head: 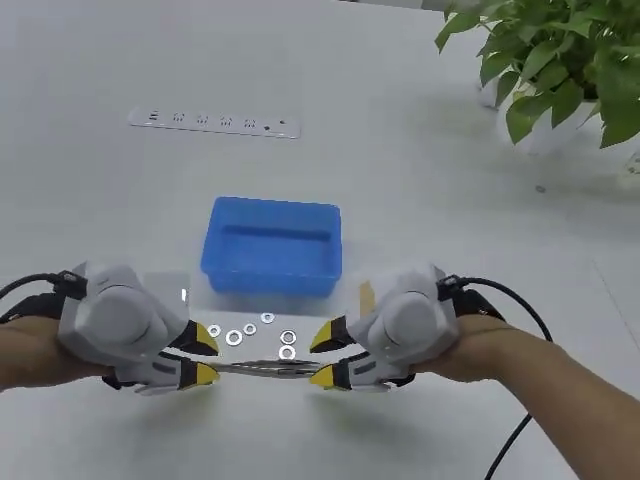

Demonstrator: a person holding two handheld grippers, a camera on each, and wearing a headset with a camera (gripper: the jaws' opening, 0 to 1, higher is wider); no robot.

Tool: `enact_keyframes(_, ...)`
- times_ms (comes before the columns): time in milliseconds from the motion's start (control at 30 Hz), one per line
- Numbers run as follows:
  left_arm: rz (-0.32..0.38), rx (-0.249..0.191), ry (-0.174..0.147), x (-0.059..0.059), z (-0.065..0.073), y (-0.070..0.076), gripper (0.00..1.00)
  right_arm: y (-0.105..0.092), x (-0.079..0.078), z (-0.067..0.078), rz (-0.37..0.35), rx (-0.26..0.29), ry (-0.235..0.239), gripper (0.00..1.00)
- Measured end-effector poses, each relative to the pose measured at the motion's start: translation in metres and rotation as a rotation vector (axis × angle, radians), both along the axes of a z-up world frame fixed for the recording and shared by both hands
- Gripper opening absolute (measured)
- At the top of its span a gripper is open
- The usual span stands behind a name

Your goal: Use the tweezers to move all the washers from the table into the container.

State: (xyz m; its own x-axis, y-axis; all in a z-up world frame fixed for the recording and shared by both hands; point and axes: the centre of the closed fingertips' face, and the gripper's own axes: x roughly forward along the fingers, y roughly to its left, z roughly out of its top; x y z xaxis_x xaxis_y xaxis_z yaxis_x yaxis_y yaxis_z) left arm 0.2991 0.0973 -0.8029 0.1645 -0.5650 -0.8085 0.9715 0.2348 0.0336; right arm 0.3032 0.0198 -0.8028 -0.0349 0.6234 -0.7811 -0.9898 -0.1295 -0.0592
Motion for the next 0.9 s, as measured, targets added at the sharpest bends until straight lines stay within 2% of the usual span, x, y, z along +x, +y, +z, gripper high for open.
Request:
enact_keyframes(400, -0.032, 0.012, 0.024, 0.001, -0.009, -0.003, 0.13, 0.012, 0.001, -0.009, -0.013, 0.000, 0.032, 0.14)
enact_keyframes(633, -0.051, 0.023, 0.024, 0.000, -0.012, -0.003, 0.07, 0.014, -0.002, -0.014, 0.001, -0.016, 0.028, 0.12)
enact_keyframes(900, -0.069, 0.023, 0.030, -0.003, -0.011, -0.003, 0.06, 0.014, -0.001, -0.014, 0.005, -0.019, 0.021, 0.11)
